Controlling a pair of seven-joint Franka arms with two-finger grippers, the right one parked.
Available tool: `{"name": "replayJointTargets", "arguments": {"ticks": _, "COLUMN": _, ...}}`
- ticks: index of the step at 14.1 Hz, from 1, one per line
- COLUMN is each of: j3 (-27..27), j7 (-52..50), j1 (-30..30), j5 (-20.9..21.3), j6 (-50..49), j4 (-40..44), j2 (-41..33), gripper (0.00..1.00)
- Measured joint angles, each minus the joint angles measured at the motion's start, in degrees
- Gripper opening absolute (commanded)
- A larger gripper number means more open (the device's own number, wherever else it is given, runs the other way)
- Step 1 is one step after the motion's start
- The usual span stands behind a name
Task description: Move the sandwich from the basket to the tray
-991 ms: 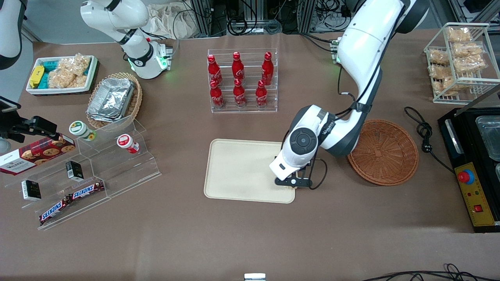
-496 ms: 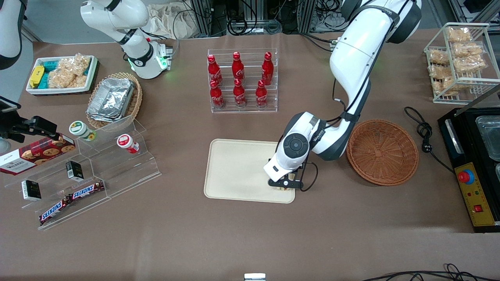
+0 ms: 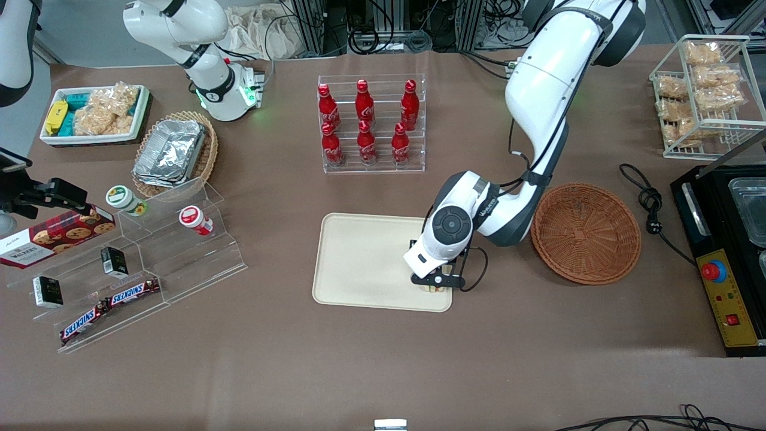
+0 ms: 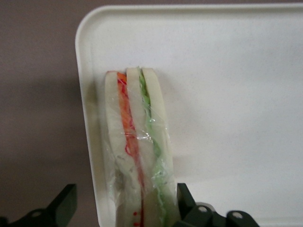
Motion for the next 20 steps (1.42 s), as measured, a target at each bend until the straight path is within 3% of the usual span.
{"name": "replayJointTargets", "arguments": {"ticks": 6, "j3": 1.7, "j7": -0.1, "j1": 0.9, "j5": 0.0, "j6": -7.6, "j4": 1.6, "j2": -7.0, "gripper": 0.99}}
{"name": "replayJointTargets", "arguments": {"ticks": 12, "j3": 2.3, "j7": 6.2, "j1": 11.2, "j5": 0.0, "j6": -23.4, "j4": 2.1, "j2": -20.2, "gripper": 0.99}}
{"name": "replayJointTargets", "arguments": {"ticks": 20, "j3": 2.4, "j7": 18.5, "j1": 22.3, "j5": 0.0, "j6": -31.6, "j4": 2.1, "j2": -28.0, "gripper": 0.99}}
